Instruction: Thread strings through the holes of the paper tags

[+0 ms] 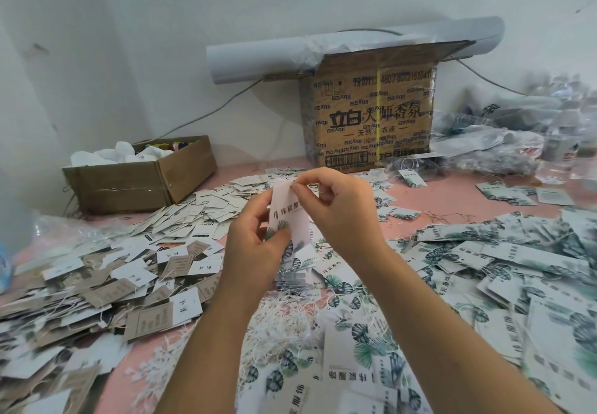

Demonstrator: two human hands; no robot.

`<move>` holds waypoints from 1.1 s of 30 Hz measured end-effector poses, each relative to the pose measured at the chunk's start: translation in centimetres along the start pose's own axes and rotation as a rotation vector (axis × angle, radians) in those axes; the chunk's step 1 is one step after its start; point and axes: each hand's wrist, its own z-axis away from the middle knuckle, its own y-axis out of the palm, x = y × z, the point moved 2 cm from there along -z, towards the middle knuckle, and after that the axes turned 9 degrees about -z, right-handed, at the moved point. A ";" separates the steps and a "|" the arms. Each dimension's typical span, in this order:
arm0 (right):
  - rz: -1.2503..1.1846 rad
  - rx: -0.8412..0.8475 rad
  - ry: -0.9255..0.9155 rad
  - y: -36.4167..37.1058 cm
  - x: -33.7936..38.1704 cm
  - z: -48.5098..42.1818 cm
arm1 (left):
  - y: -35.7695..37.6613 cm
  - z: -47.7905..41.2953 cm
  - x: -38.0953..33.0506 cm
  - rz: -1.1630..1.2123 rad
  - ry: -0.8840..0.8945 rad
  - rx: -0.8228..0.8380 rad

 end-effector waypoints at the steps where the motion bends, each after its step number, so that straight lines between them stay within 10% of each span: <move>1: -0.003 0.002 0.001 0.0 0.0 0.0 | 0.0 0.0 -0.1 -0.005 -0.002 0.004; 33: 0.010 0.302 0.043 1.2 0.0 0.4 | -0.4 -0.5 0.3 0.355 -0.224 -0.180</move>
